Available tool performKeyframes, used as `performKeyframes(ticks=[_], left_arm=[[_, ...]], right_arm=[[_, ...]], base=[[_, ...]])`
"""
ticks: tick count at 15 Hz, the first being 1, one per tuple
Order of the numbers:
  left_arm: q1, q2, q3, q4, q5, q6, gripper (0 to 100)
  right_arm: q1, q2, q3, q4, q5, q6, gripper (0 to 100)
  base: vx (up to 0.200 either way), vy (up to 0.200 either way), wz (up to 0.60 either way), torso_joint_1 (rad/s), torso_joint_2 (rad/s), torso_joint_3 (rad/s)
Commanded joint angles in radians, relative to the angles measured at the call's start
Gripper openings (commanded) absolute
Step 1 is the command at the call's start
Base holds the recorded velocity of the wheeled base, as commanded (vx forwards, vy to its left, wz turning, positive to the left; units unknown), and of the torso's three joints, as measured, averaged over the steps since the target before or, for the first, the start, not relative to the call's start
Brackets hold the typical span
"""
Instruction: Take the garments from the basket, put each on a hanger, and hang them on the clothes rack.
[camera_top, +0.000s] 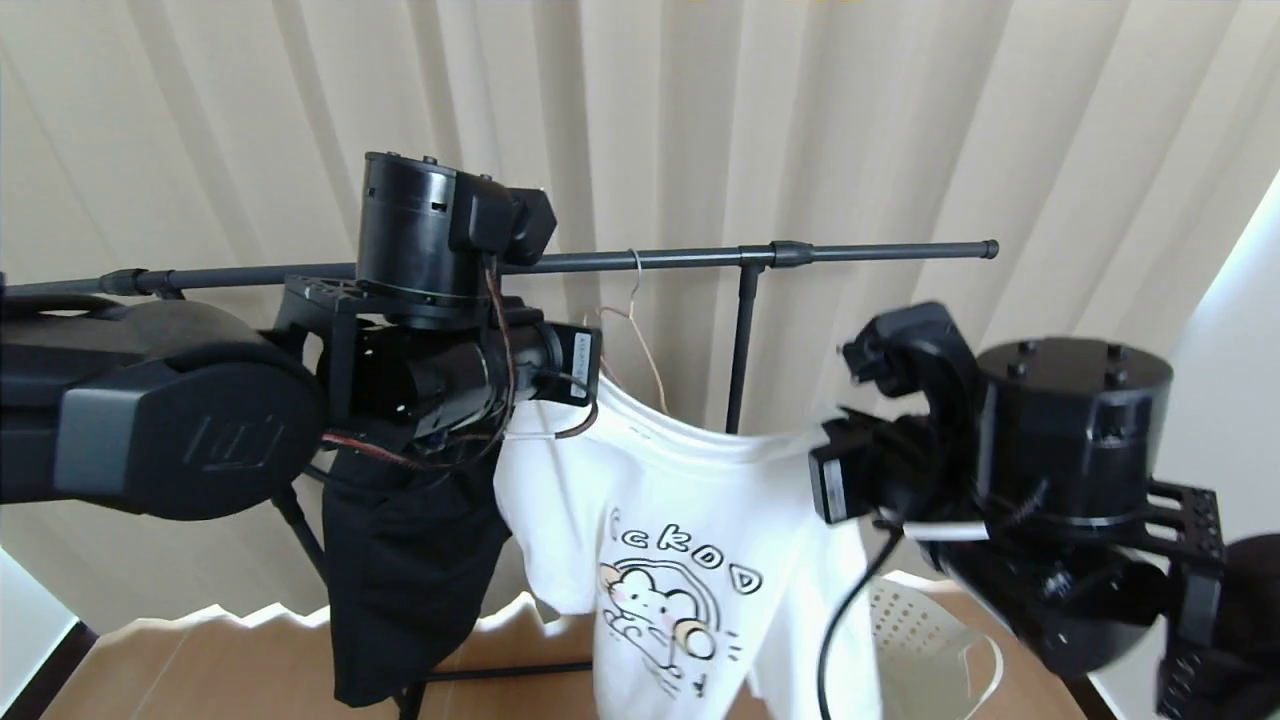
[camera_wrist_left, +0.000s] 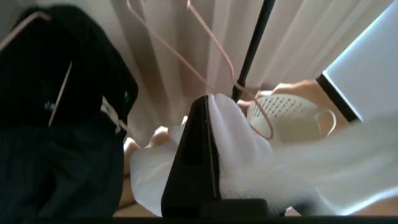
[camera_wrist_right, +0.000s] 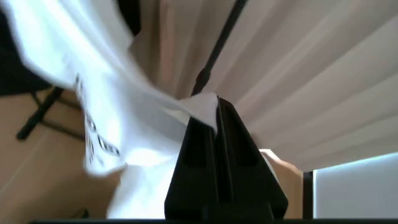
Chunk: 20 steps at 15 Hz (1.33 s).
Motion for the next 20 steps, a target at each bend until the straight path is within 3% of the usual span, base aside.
performKeyframes(ticks=[1, 2, 5, 7, 11, 20], left_arm=[[-0.044, -0.086, 0.096, 0.071, 0.002, -0.056, 0], [-0.122, -0.091, 0.179, 0.109, 0.004, -0.123, 0], [-0.258, -0.043, 0.297, 0.104, -0.007, -0.215, 0], [-0.327, 0.003, 0.257, 0.083, -0.008, -0.303, 0], [-0.406, 0.089, 0.074, 0.080, -0.013, -0.423, 0], [-0.418, 0.096, 0.060, 0.077, 0.027, -0.446, 0]], right_arm=[[-0.050, 0.163, -0.171, -0.116, -0.094, 0.098, 0], [-0.049, 0.202, -0.185, -0.231, -0.108, 0.094, 0], [-0.023, 0.235, -0.162, -0.322, -0.108, 0.063, 0], [-0.013, 0.233, -0.163, -0.334, -0.106, 0.061, 0], [0.008, 0.225, -0.165, -0.337, -0.103, 0.066, 0], [0.019, 0.195, -0.139, -0.331, -0.103, 0.063, 0]], base=[[0.000, 0.000, 0.00, 0.000, 0.00, 0.000], [0.000, 0.000, 0.00, 0.000, 0.00, 0.000], [0.000, 0.000, 0.00, 0.000, 0.00, 0.000], [0.000, 0.000, 0.00, 0.000, 0.00, 0.000], [0.000, 0.000, 0.00, 0.000, 0.00, 0.000], [0.000, 0.000, 0.00, 0.000, 0.00, 0.000]])
